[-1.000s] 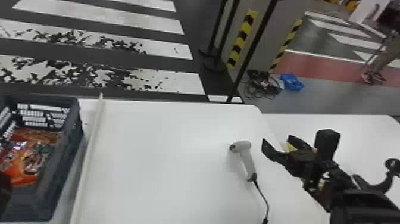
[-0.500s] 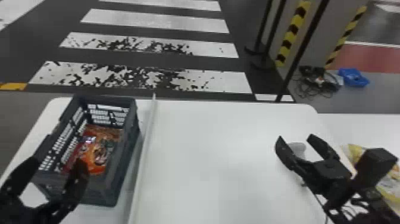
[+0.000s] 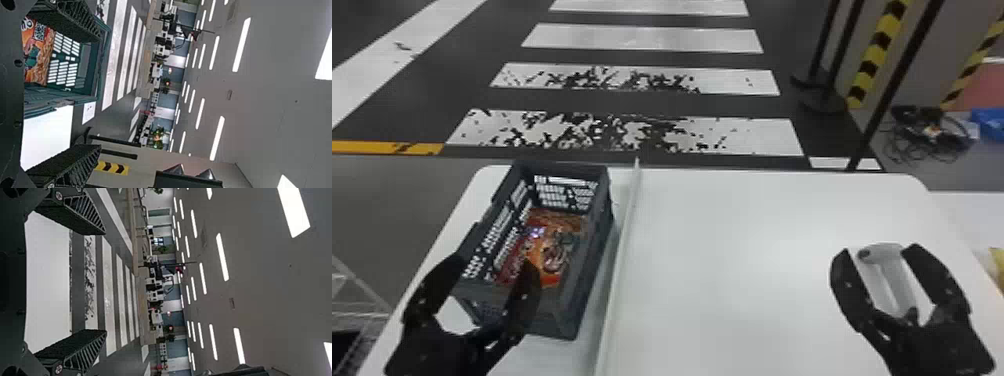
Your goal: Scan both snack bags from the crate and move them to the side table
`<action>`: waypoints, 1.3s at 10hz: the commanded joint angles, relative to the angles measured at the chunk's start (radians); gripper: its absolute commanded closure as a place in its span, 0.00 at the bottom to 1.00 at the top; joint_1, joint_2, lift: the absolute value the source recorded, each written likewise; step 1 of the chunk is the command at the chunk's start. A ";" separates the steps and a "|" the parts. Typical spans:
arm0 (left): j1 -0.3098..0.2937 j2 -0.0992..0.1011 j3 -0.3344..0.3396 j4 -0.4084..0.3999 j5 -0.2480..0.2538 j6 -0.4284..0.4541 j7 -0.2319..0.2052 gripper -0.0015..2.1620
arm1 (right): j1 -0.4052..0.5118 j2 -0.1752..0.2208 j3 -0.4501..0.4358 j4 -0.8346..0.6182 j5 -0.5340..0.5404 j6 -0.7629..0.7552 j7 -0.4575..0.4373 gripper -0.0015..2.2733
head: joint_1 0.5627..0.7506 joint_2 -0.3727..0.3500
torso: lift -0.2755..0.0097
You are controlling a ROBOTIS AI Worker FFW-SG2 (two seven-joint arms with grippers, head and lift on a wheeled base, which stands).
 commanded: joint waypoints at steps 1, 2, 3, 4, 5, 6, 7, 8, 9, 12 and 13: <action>0.034 0.002 0.010 -0.040 -0.017 0.021 -0.003 0.01 | 0.014 0.021 0.008 0.027 0.002 -0.066 -0.001 0.05 | 0.70 0.52 | 0.63; 0.048 0.002 0.052 -0.141 -0.018 0.331 0.002 0.01 | 0.011 0.021 0.008 0.033 0.008 -0.060 -0.003 0.05 | 0.70 0.51 | 0.63; 0.057 -0.002 0.089 -0.213 -0.017 0.454 0.023 0.01 | 0.008 0.019 0.008 0.036 0.016 -0.060 -0.004 0.05 | 0.70 0.50 | 0.63; 0.051 -0.005 0.124 -0.279 -0.012 0.549 0.028 0.02 | 0.007 0.018 0.007 0.041 0.014 -0.063 -0.003 0.05 | 0.70 0.50 | 0.63; 0.000 -0.002 0.161 -0.344 -0.009 0.742 0.043 0.04 | 0.007 0.018 0.007 0.047 0.010 -0.082 0.002 0.05 | 0.70 0.51 | 0.63; -0.049 -0.002 0.193 -0.380 0.003 0.847 0.055 0.04 | 0.007 0.014 0.010 0.047 0.010 -0.091 0.009 0.05 | 0.70 0.52 | 0.63; -0.115 0.003 0.208 -0.388 0.002 0.939 0.069 0.04 | 0.010 0.011 0.016 0.045 0.010 -0.091 0.016 0.05 | 0.70 0.54 | 0.63; -0.161 -0.003 0.227 -0.377 0.008 0.973 0.080 0.04 | 0.010 0.005 0.016 0.047 0.011 -0.091 0.020 0.05 | 0.70 0.57 | 0.63; -0.205 -0.006 0.242 -0.356 0.006 1.006 0.092 0.04 | 0.008 -0.012 0.027 0.045 0.013 -0.091 0.020 0.05 | 0.70 0.58 | 0.63; -0.380 0.000 0.268 -0.255 0.012 1.166 0.092 0.05 | -0.003 -0.035 0.042 0.042 0.014 -0.082 0.022 0.05 | 0.70 0.68 | 0.63; -0.438 0.000 0.242 -0.209 0.005 1.178 0.095 0.05 | -0.001 -0.035 0.044 0.042 0.014 -0.082 0.022 0.05 | 0.70 0.70 | 0.63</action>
